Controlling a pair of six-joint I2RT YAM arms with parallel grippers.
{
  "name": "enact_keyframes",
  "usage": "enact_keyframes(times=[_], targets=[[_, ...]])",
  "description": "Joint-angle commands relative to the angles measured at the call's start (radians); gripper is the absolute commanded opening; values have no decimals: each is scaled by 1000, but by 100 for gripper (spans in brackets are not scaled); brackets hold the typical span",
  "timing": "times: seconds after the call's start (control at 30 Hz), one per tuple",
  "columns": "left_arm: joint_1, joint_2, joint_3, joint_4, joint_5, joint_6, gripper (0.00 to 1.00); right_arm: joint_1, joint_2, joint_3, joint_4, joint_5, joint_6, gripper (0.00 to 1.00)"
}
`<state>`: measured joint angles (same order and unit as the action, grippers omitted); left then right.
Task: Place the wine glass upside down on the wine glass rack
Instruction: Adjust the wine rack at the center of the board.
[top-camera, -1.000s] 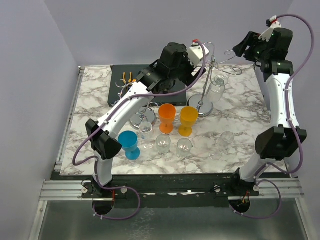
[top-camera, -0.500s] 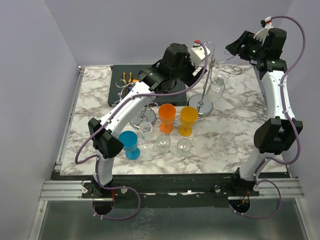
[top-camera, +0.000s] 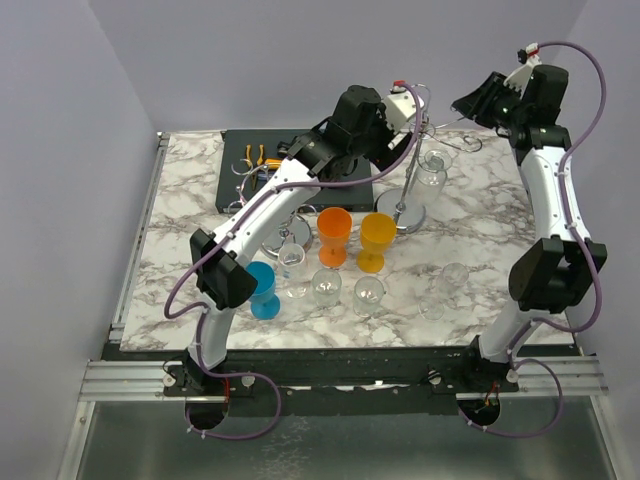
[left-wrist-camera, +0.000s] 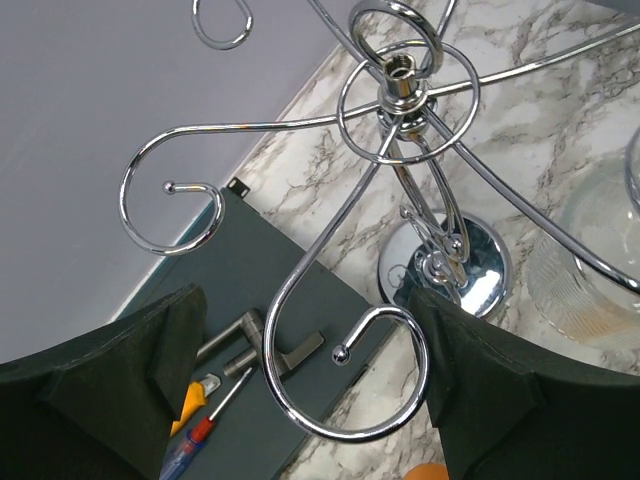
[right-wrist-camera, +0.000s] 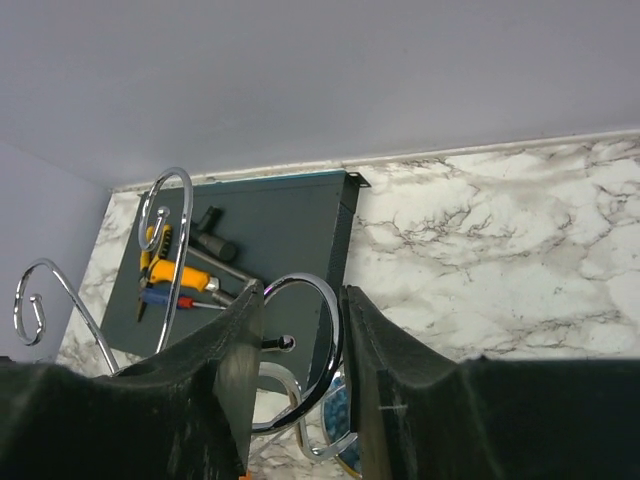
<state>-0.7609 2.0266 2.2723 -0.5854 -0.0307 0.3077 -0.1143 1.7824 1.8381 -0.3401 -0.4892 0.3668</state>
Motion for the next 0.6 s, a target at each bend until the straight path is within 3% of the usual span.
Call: enact_keyframes(times=[0.0,0.27,0.4,0.57], targets=[[34,59,83,5,-58,17,89,5,-85,-61,26,35,1,35],[40,82,119,6,-60,25,89,6,-188,-183,60,79,1,24],[43,80,117,7,-61,28,89,6,-236,-234,62,110,-2,13],[46,85,121,12,-55,33,89,6,-306,-315,70,171,0,10]])
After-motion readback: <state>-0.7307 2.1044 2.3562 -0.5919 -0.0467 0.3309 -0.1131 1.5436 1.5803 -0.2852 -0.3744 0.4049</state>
